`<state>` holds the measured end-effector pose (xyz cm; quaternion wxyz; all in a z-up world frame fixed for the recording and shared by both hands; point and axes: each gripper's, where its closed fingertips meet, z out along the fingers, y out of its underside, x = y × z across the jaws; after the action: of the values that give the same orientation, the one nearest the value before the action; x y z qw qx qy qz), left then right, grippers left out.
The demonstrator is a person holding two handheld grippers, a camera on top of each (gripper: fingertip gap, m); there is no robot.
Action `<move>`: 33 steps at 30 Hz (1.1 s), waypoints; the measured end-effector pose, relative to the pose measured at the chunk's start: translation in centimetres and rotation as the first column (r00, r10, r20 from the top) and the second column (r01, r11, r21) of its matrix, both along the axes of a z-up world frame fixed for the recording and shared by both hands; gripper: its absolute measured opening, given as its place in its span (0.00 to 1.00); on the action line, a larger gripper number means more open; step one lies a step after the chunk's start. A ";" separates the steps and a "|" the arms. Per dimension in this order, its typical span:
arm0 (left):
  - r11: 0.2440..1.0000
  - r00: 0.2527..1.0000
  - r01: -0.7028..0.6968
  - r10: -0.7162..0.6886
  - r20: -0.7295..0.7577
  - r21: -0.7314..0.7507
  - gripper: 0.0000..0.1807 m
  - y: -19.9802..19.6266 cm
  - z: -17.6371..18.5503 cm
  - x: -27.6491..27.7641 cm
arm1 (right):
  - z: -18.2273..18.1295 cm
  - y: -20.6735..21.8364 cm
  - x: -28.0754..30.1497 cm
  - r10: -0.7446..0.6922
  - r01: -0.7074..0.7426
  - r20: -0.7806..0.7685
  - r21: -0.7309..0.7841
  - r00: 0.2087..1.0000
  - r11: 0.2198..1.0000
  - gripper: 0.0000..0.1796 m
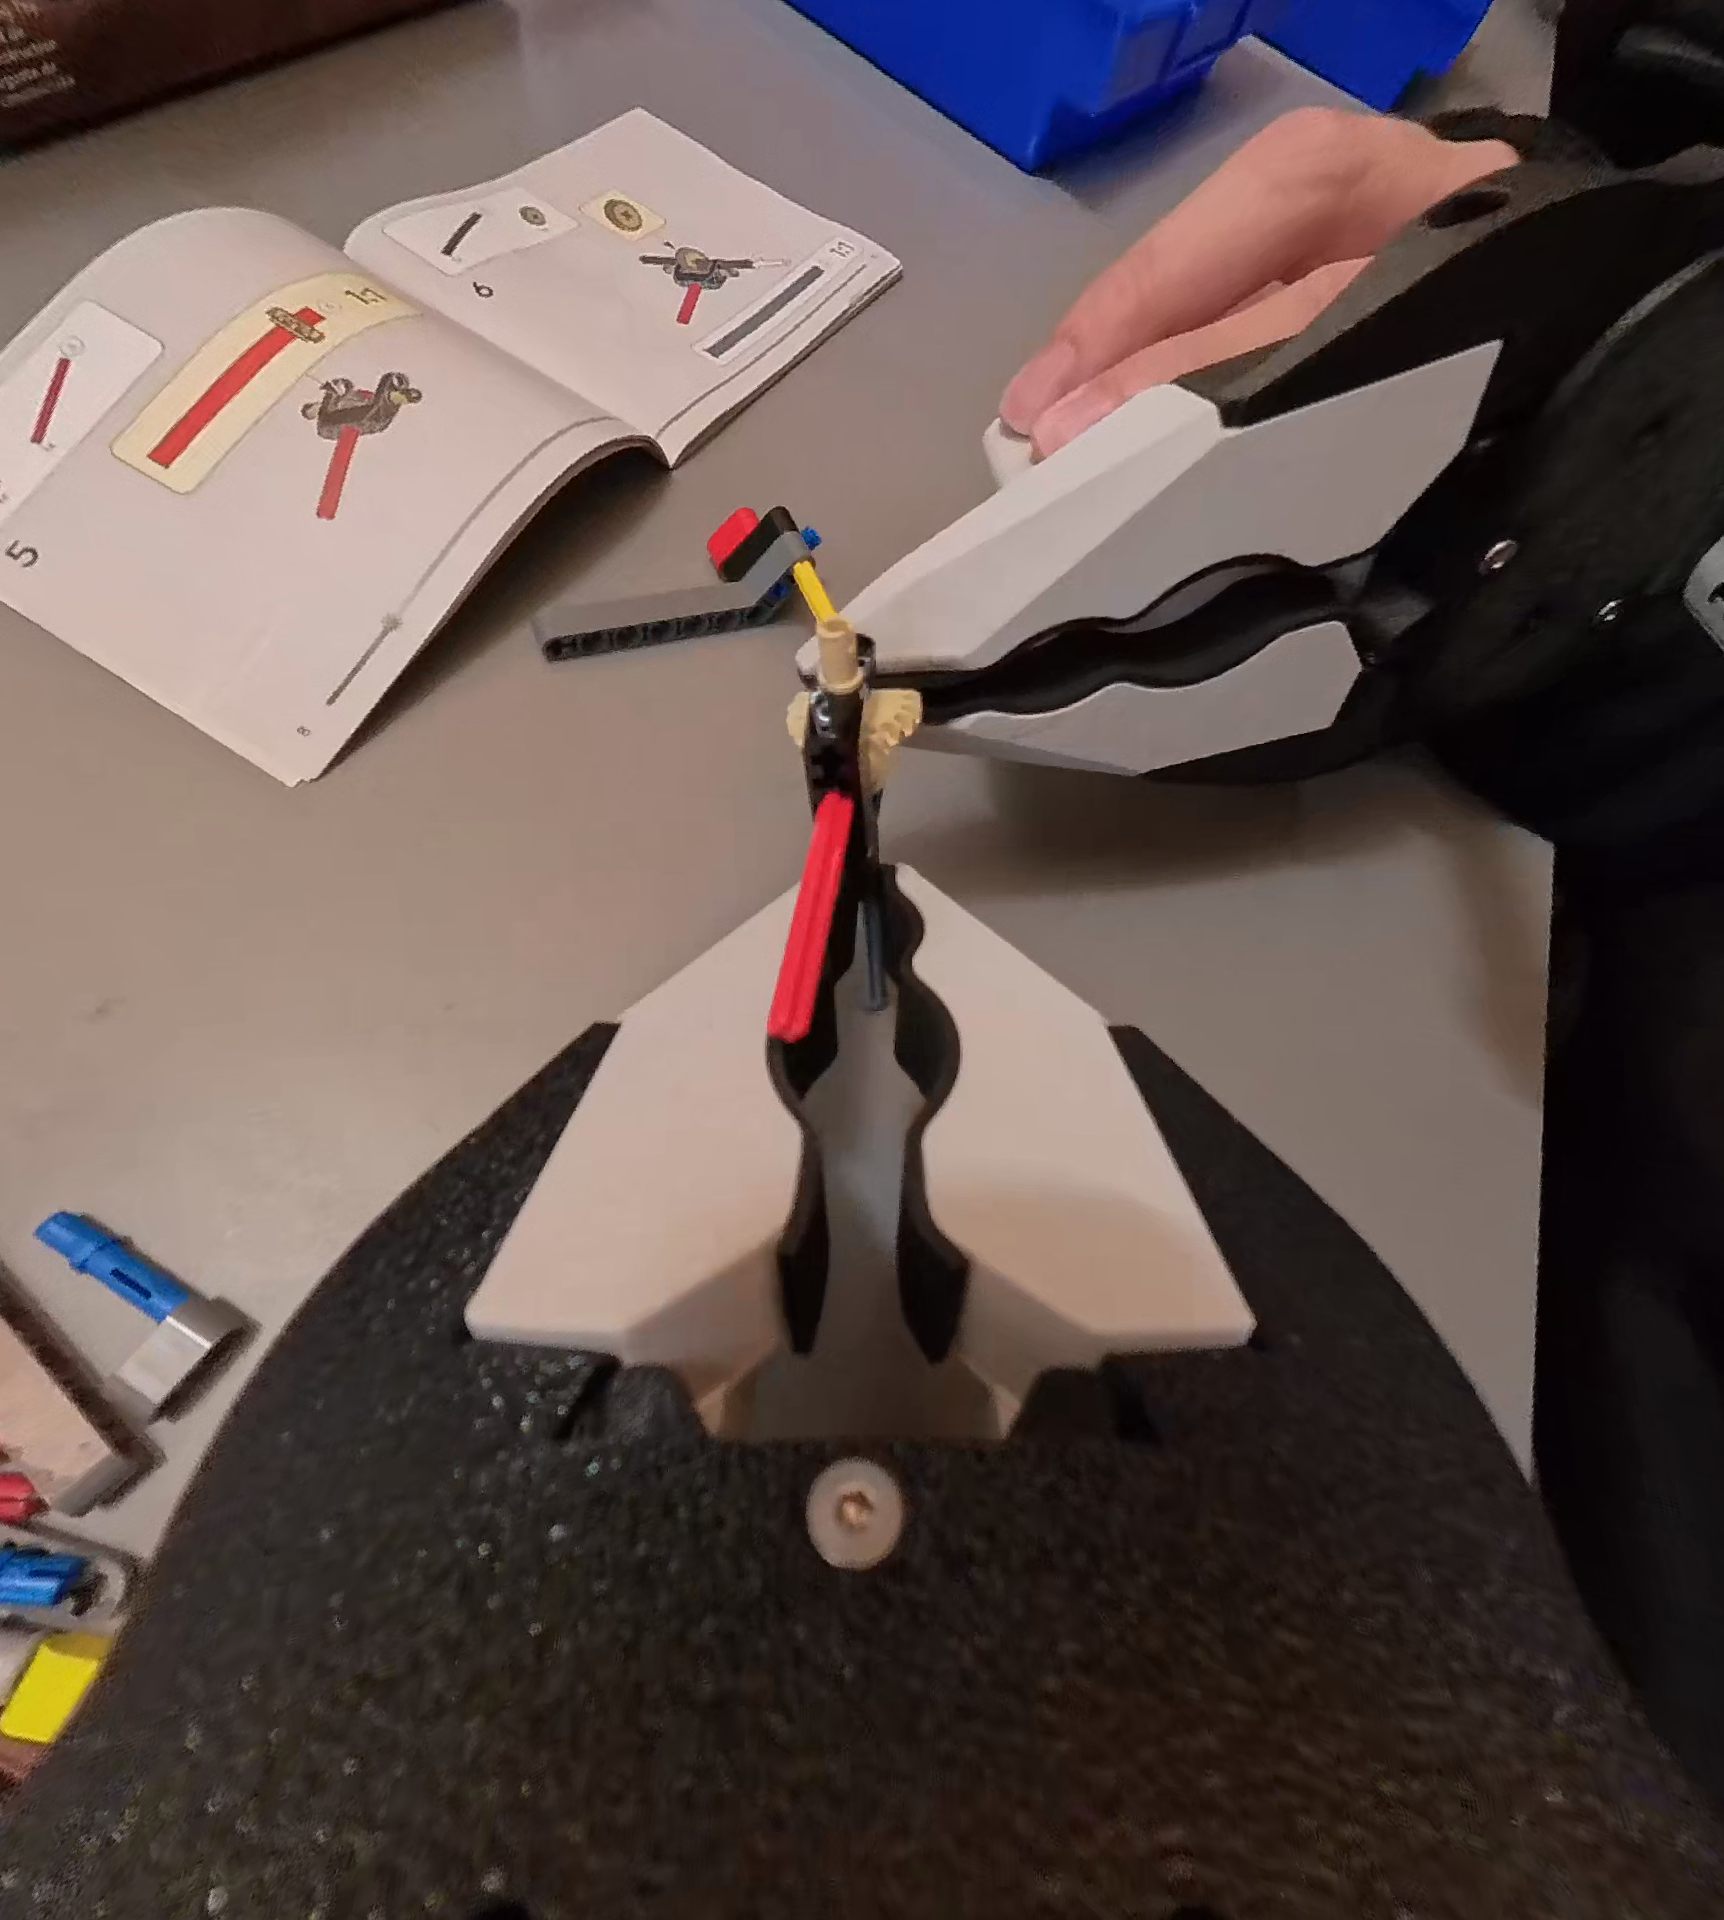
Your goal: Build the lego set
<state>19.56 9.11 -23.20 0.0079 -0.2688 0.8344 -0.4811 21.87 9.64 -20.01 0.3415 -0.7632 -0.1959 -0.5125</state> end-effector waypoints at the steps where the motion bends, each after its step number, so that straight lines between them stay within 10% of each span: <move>1: 1.000 1.000 0.005 -0.005 -0.002 -0.002 0.01 0.0 0.0 0.0 | 0.0 0.0 0.0 0.000 0.000 0.013 -0.009 1.000 1.000 0.01; 33: 0.995 0.993 0.103 -0.104 0.060 0.016 0.01 -0.8 0.2 -0.8 | 0.4 -0.4 -1.4 0.067 -0.043 0.226 -0.112 0.972 0.993 0.01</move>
<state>18.74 8.28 -22.98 0.0099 -0.2103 0.8496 -0.4835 20.47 9.23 -19.60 0.2896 -0.7101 -0.2821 -0.5764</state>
